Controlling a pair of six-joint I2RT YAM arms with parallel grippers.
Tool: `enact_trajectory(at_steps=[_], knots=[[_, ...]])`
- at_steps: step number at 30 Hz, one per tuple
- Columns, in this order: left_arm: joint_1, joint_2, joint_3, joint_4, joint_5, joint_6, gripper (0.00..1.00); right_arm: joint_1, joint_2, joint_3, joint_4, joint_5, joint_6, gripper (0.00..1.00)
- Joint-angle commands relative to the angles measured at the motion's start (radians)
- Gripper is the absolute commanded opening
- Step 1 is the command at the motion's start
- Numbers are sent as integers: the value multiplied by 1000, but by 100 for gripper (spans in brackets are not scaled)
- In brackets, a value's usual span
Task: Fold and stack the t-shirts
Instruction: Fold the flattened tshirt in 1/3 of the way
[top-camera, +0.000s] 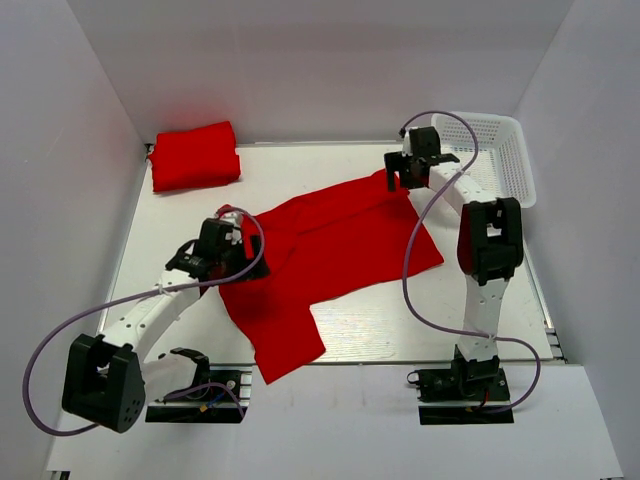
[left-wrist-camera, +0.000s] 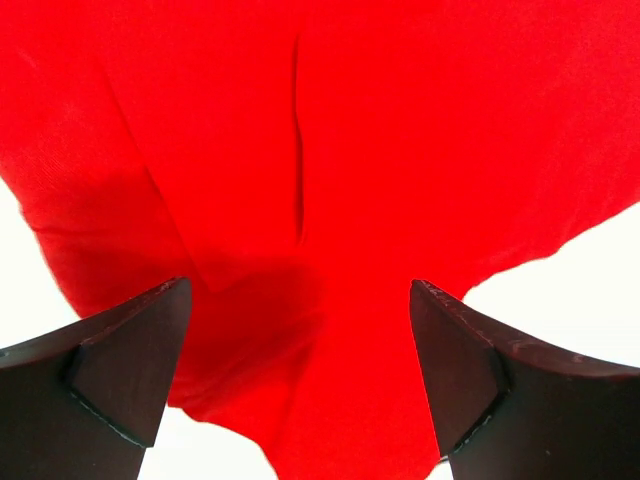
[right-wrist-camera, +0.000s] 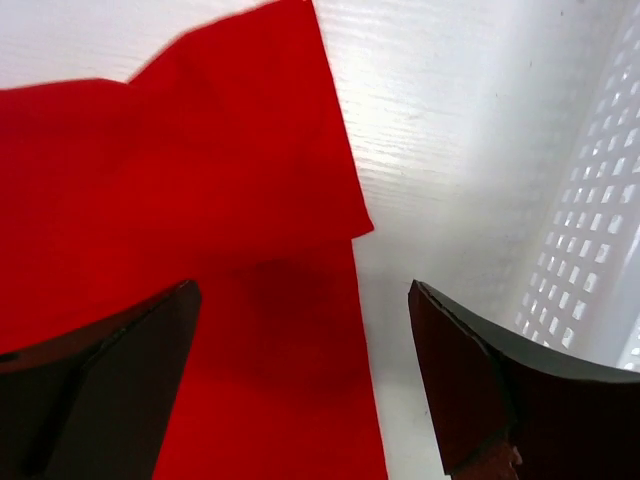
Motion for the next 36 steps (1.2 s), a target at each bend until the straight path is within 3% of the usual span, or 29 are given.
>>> enact_trajectory(at_steps=[1,6,11,19,22,29,36], knots=[[-3,1,109,-27,-81,-39,100,6,-76,15,34,-75,4,90],[21,83,208,74,-213,-83,100,20,-39,82,55,-231,4,90],[30,343,411,85,-330,-60,100,35,60,215,54,-325,45,90],[61,677,599,173,-315,-39,100,48,200,297,101,-383,69,90],[72,744,674,117,-327,-50,98,48,247,315,103,-383,82,90],[93,713,604,49,-524,-128,82,43,291,288,140,-366,120,90],[121,635,588,12,-531,-162,86,39,303,282,137,-330,129,90]])
